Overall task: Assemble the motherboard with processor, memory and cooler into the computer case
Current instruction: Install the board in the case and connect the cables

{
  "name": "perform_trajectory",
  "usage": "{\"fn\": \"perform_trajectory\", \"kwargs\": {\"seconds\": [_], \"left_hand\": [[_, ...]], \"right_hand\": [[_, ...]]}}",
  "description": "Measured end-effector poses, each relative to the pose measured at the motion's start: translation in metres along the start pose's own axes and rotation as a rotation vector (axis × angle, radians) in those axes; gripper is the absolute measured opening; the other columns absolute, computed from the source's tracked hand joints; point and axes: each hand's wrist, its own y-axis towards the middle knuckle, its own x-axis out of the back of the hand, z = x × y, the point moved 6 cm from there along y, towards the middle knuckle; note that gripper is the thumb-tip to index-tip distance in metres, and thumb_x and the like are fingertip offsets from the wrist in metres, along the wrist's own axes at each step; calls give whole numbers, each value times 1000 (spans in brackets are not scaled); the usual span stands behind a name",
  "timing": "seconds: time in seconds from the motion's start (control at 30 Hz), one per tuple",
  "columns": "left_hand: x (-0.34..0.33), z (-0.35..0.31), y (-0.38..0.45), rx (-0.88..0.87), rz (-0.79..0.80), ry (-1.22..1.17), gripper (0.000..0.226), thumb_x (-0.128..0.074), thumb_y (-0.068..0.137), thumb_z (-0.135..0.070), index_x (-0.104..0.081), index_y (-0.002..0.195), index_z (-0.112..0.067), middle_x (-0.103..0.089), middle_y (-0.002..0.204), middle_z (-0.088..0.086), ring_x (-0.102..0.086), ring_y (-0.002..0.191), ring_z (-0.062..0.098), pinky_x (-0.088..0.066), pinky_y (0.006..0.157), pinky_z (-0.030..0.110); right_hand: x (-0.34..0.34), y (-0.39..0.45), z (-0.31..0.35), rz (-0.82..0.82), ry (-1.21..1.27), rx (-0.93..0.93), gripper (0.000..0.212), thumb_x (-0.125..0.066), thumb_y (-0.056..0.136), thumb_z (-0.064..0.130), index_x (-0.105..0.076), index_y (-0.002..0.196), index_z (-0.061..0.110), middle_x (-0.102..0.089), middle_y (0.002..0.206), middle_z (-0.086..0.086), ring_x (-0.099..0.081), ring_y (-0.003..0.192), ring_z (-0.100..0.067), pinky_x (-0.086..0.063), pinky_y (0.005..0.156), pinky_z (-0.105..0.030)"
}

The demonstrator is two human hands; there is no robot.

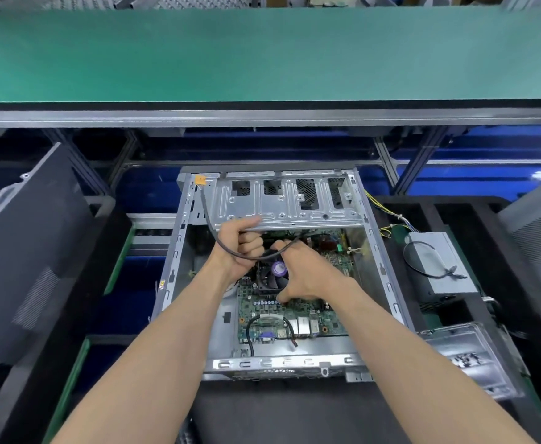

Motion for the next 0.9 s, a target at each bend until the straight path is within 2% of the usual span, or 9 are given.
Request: {"fn": "perform_trajectory", "kwargs": {"seconds": [0.17, 0.27, 0.4, 0.5, 0.67, 0.9], "left_hand": [[-2, 0, 2, -27, -20, -4, 47, -48, 95, -1, -31, 58, -25, -17, 41, -10, -7, 39, 9, -13, 33, 19], [-3, -3, -1, -39, -9, 17, 49, -47, 96, -1, -32, 56, -25, -18, 41, -9, -10, 35, 7, -14, 33, 19], [-9, -5, -10, -60, 20, 47, 56, -45, 97, 0, -34, 49, -26, -19, 40, -10, -9, 36, 7, -15, 33, 18], [-14, -6, -18, -76, 53, 49, 55, -44, 97, 0, -35, 49, -26, -10, 47, -10, -4, 42, 10, -15, 34, 18], [-16, -8, -31, -137, 73, 79, 39, -59, 79, -6, -32, 57, -24, -7, 53, -7, -5, 44, 10, -15, 36, 18], [-22, -9, -39, -158, 95, 100, 35, -58, 77, -8, -32, 58, -23, -7, 53, -7, -5, 44, 10, -15, 36, 17]], "right_hand": [[1, -2, 1, -19, -5, 1, 84, -94, 55, 38, -45, 120, 17, -58, 121, -8, -48, 117, -26, -51, 92, -43], [3, -6, 4, -30, -38, -5, 81, -93, 58, 38, -43, 117, 17, -57, 120, -7, -49, 116, -29, -53, 88, -45], [6, -14, 7, -74, -94, 9, 89, -90, 63, 42, -38, 131, 15, -49, 131, -6, -47, 119, -30, -53, 84, -42], [10, -21, 11, -132, -118, 32, 89, -86, 66, 41, -38, 136, 13, -48, 134, -8, -48, 118, -32, -51, 81, -39], [15, -29, 14, -183, -83, 60, 85, -83, 65, 38, -44, 136, 12, -56, 128, -8, -55, 112, -34, -52, 79, -37], [15, -36, 23, -181, -80, 103, 82, -87, 54, 35, -48, 123, 13, -56, 113, -5, -53, 93, -28, -52, 69, -36]]}}
